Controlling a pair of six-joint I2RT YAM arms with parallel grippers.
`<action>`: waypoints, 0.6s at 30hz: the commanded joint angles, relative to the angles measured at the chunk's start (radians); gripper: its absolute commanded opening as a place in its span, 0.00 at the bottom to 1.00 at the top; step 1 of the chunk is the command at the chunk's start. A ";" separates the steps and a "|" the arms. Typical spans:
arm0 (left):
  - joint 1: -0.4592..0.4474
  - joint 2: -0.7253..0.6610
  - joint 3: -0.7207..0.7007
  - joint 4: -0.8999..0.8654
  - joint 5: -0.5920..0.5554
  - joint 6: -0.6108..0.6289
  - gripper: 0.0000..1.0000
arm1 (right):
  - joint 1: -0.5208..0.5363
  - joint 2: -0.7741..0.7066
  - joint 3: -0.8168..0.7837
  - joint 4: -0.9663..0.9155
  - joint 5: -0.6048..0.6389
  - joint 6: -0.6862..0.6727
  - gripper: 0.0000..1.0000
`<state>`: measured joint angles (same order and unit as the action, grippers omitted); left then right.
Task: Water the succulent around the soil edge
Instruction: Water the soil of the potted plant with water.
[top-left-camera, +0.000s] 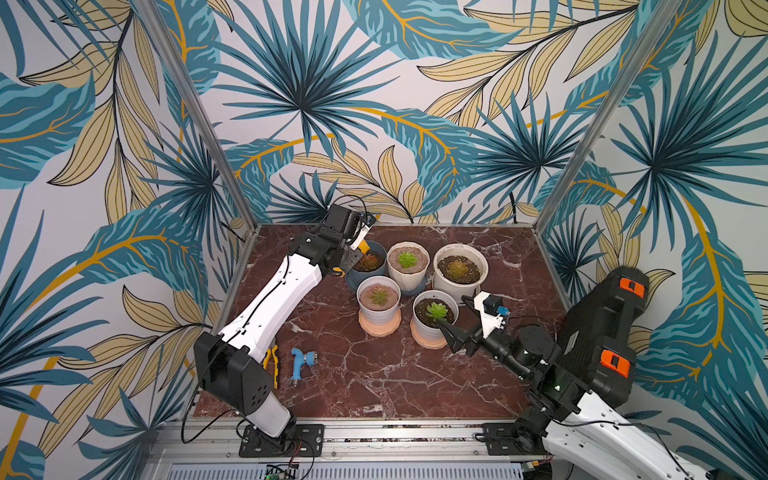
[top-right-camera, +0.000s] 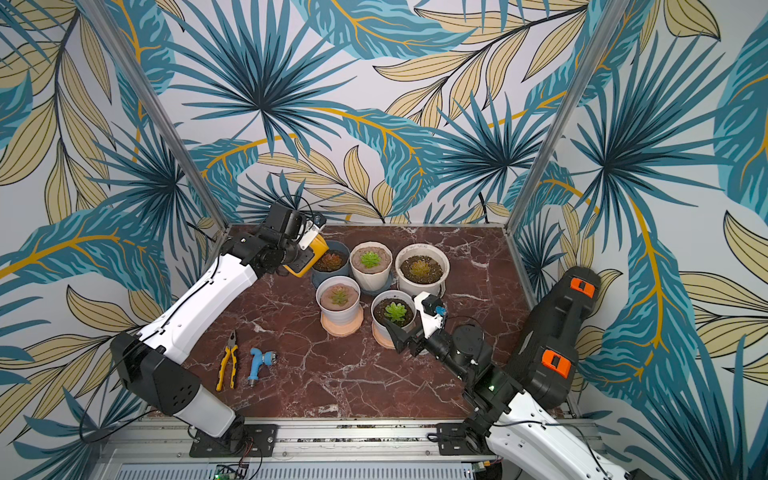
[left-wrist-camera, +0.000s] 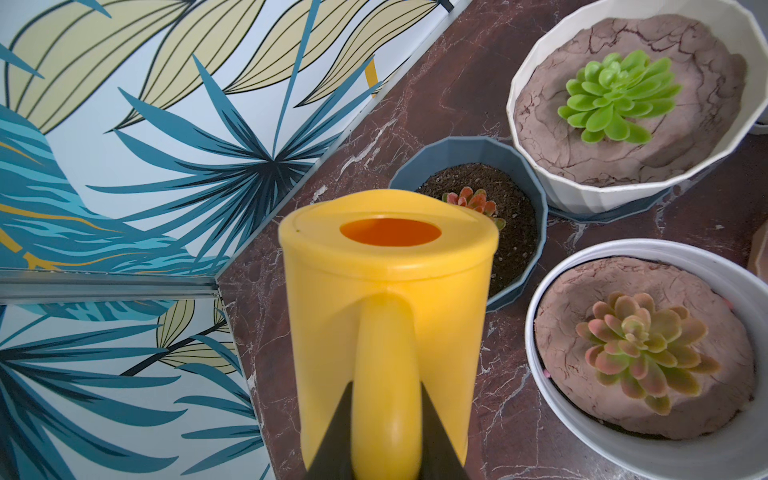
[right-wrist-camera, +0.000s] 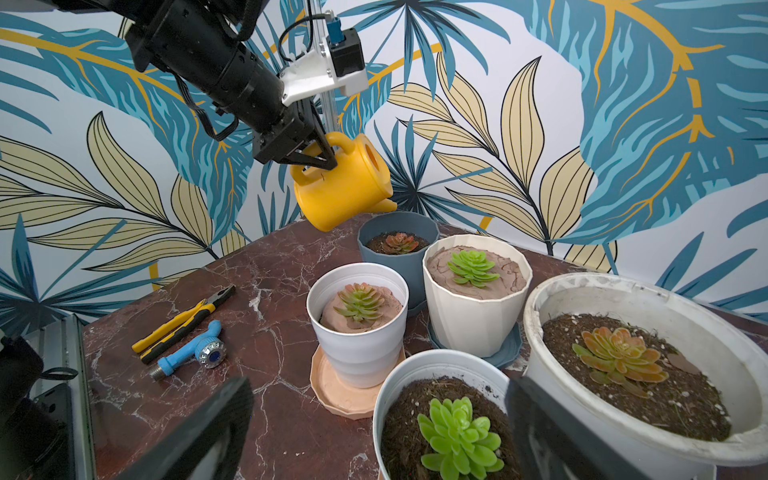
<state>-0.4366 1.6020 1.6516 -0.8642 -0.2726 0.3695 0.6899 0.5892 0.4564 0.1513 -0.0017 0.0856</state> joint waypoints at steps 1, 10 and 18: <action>0.007 -0.029 -0.015 0.032 0.006 -0.020 0.00 | 0.006 0.000 0.011 0.001 -0.011 -0.003 1.00; 0.006 -0.133 -0.115 0.020 0.012 -0.050 0.00 | 0.006 0.005 0.011 0.007 -0.014 0.000 1.00; 0.006 -0.169 -0.180 0.031 0.007 -0.058 0.00 | 0.006 0.011 0.010 0.010 -0.014 -0.001 1.00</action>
<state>-0.4366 1.4467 1.4948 -0.8642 -0.2653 0.3237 0.6899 0.5999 0.4564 0.1520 -0.0059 0.0860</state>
